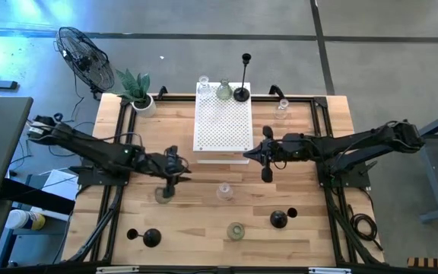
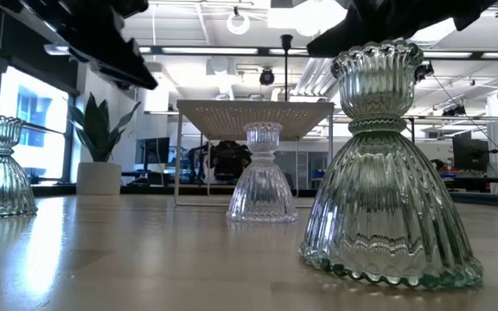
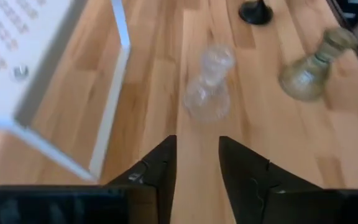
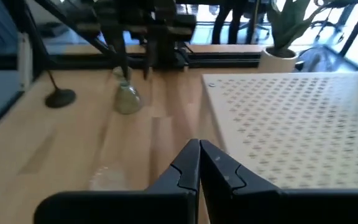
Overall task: Pick & Place candle stick holders
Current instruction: Put the left transparent candle holder on the shelf aligned with the transparent candle holder
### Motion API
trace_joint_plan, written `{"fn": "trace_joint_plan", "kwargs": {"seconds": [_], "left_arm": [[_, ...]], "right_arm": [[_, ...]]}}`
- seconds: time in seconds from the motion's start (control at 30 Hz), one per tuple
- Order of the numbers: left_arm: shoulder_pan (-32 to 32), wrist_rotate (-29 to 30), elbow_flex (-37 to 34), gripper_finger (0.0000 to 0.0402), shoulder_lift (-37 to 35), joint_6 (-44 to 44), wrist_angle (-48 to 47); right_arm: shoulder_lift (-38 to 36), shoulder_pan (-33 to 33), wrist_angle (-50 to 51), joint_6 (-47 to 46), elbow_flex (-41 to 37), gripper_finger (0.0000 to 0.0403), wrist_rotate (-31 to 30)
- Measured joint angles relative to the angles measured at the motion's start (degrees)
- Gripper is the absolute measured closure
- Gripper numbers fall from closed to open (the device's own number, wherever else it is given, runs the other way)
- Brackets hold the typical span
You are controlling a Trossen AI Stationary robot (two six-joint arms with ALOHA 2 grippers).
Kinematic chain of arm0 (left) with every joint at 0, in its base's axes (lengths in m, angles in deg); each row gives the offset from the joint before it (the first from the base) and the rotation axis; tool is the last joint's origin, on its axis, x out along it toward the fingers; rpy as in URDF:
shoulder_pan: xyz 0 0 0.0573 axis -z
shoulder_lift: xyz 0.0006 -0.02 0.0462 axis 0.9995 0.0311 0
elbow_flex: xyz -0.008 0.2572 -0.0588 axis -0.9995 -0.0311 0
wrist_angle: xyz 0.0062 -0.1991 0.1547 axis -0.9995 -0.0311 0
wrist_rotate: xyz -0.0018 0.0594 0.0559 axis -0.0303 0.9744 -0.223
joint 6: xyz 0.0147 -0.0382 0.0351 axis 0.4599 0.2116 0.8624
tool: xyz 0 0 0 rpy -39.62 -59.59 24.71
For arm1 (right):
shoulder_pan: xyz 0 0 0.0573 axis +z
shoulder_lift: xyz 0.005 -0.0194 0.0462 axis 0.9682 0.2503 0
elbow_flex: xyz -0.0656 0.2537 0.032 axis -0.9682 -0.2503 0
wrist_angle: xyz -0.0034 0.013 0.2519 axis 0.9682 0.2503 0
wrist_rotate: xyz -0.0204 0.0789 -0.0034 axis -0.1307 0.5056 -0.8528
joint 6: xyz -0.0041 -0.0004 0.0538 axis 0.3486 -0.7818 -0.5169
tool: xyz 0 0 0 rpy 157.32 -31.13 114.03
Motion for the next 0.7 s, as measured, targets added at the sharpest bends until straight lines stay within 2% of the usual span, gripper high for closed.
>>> {"fn": "trace_joint_plan", "kwargs": {"seconds": [0.13, 0.3, 0.53, 0.7], "left_arm": [[-0.64, -0.21, -1.75, 0.0326, 2.94, 4.76, 9.86], [-3.65, -6.4, -6.62, 0.0394, 3.47, 6.41, 22.26], [-4.22, -6.67, -16.51, 0.0391, 2.62, 9.31, 42.64], [-5.92, -6.52, -20.63, 0.04, 2.62, 11.38, 50.98]], "right_arm": [[2.34, 1.02, 3.92, -4.58, 3.24, 0.039, -0.01], [7.67, 5.89, 10.97, -5.18, 9.31, 0.0353, -2.74], [16.37, 11.57, 14.34, -6.46, 13.75, 0.0254, -2.95], [22.24, 13.97, 14.77, -6.13, 16.73, 0.0177, -3.92]]}}
